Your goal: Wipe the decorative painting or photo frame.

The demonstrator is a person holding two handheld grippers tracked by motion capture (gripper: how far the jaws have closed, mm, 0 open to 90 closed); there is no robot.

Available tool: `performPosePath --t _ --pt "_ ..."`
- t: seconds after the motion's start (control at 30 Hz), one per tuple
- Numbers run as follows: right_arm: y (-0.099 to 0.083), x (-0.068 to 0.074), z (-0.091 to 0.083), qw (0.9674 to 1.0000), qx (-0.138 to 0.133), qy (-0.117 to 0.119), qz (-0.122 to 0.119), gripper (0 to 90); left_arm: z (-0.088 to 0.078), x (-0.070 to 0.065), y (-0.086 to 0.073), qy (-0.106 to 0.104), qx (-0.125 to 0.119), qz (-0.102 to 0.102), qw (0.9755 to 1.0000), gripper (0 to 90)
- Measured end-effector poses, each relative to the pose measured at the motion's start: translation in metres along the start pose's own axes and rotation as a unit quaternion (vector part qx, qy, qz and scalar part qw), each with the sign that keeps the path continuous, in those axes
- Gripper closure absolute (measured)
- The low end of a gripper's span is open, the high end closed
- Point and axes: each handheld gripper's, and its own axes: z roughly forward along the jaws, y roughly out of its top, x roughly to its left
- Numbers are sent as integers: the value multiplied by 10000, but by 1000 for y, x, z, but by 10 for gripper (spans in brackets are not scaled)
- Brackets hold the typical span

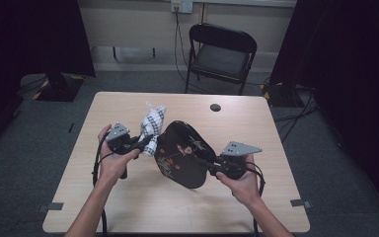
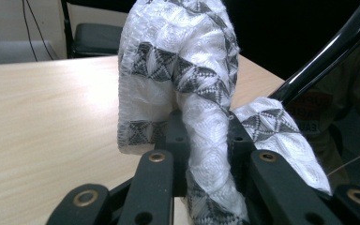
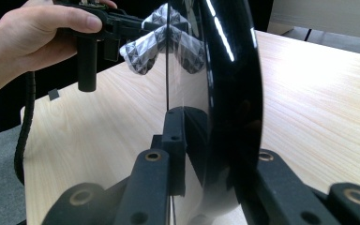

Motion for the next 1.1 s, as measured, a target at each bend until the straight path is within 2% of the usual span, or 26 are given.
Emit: performPosePath --t 0.13,0.23,0.3,0.43,0.5,0.57,0.7,0.8,0.87,1.0,1.1 --pt "0 1 0 10000 9 -22 -41 770 -4 -7 7 -64 -208 51 9998 772" --pt "0 1 0 10000 2 -29 -35 770 -3 -10 7 91 -142 349 9992 770" --pt "0 1 0 10000 1 -33 -26 772 0 -10 4 221 -11 469 9987 770" --pt "0 0 -1 10000 4 -53 -15 773 6 -4 -6 311 259 394 9984 769" --pt "0 0 -1 10000 4 -74 -2 772 7 -2 -8 303 307 318 9986 769" --pt "0 0 -1 10000 11 -78 -13 772 6 -3 -5 262 275 308 9988 770" --pt "-1 0 -1 10000 9 -83 -7 771 0 -8 3 155 -22 218 9996 770" --pt "-1 0 -1 10000 4 -87 -7 772 2 -9 1 196 -46 288 9994 770" --pt "-1 0 0 10000 2 -76 -14 776 4 -7 -2 247 64 332 9991 770" --pt "-2 0 0 10000 38 -71 -8 780 8 -2 -10 263 297 253 9989 770" --pt "-3 0 2 10000 55 -58 -4 782 11 0 -14 274 378 186 9987 771"
